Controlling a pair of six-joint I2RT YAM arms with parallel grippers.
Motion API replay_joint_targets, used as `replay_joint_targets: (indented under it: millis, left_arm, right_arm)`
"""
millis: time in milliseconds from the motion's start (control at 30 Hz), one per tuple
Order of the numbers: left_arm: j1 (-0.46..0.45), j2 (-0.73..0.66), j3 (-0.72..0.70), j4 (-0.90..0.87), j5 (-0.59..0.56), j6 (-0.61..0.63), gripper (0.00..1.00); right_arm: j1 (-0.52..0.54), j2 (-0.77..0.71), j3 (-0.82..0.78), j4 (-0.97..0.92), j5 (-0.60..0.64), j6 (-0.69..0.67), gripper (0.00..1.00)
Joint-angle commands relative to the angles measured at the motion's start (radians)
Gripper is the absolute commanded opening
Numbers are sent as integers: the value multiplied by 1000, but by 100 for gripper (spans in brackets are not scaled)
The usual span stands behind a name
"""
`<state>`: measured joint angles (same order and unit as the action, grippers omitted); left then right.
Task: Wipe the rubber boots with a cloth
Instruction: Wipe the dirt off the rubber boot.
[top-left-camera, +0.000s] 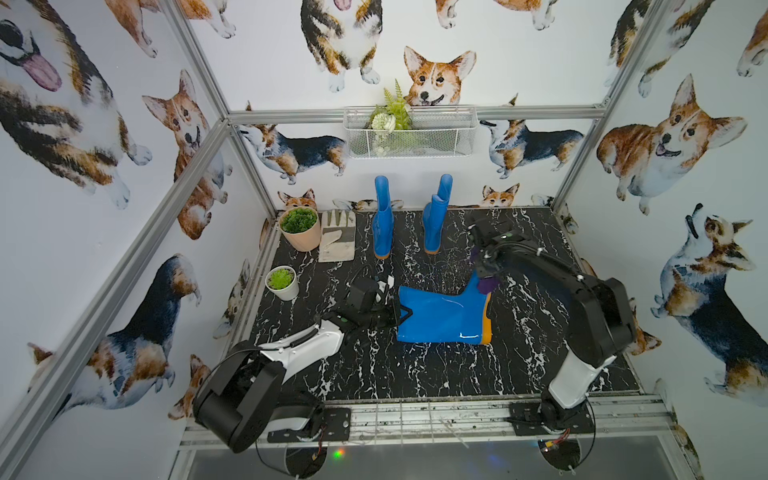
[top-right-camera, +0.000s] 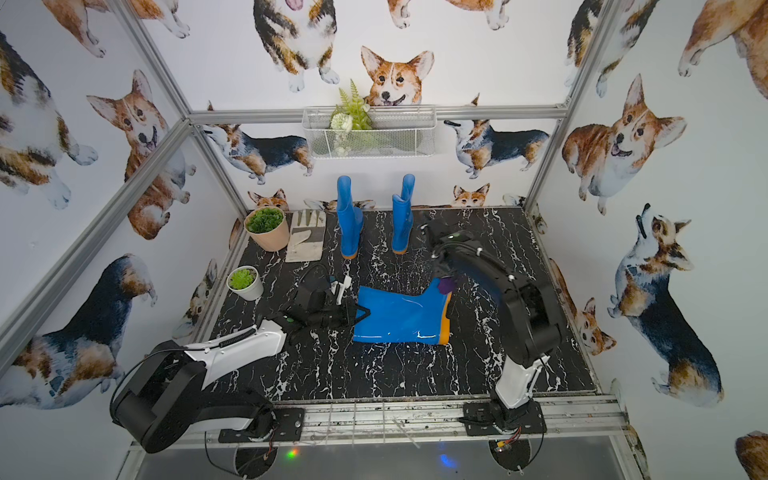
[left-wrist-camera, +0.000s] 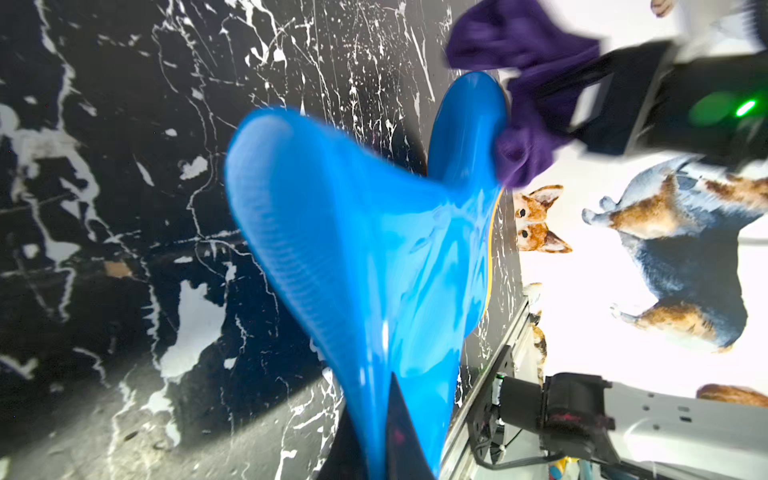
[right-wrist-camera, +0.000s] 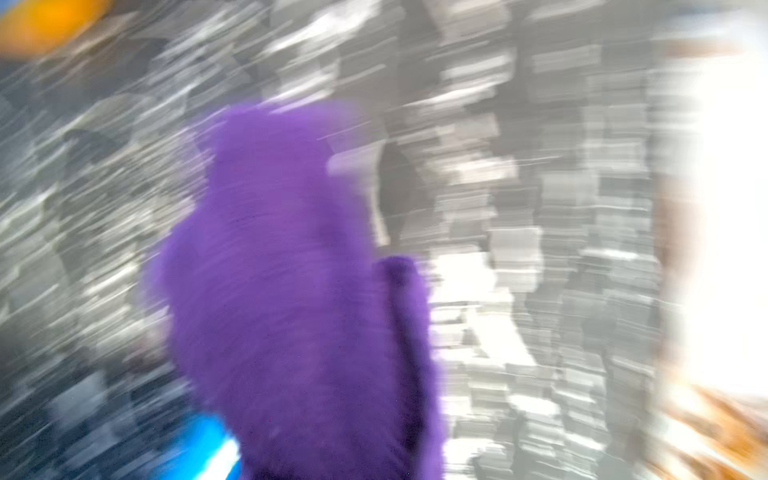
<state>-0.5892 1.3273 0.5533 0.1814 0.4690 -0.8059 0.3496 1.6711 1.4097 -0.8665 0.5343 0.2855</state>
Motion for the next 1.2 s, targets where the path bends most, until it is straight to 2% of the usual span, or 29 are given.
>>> replay_joint_targets:
  millis: [0, 67, 167, 233, 333, 467, 567, 633, 767, 800, 867, 933, 1000, 1167]
  left_arm:
    - [1, -2, -5, -19, -13, 5, 0]
    - [1, -2, -8, -16, -15, 6, 0]
    - [1, 1, -9, -8, -16, -1, 0]
    - [0, 6, -7, -3, -15, -5, 0]
    - [1, 8, -9, 0, -16, -8, 0]
    - [-4, 7, -15, 3, -27, -20, 0]
    - [-6, 5, -25, 6, -43, -37, 0]
    - [-8, -3, -37, 2, -58, -46, 0]
    - [-9, -20, -67, -14, -96, -68, 0]
    - [-9, -22, -75, -16, -108, -75, 0]
    - [-8, -17, -86, -12, -122, -89, 0]
    - [-9, -6, -90, 4, -125, -103, 0]
    - [-12, 8, -84, 14, -125, -112, 0]
    - [-33, 20, -75, 16, -135, -125, 0]
  right_arm:
    - [-55, -106, 36, -62, 175, -61, 0]
    - [-31, -135, 46, -68, 125, -31, 0]
    - [118, -164, -1, -30, 6, 27, 0]
    - [217, -160, -53, 34, -137, 77, 0]
    - [349, -107, -104, 133, -271, 134, 0]
    - [452, 41, -71, 148, -340, 114, 0]
    - [419, 109, -31, 56, -239, 94, 0]
    - [324, 112, -23, -24, -200, 114, 0]
    - [70, -54, -111, -23, -273, 145, 0]
    - [33, -104, -130, -10, -273, 149, 0]
    - [23, -172, -139, 0, -274, 166, 0]
    - [67, -195, -144, 15, -320, 206, 0]
    - [194, -177, -141, 53, -326, 240, 0]
    - [482, 22, -40, 199, -448, 335, 0]
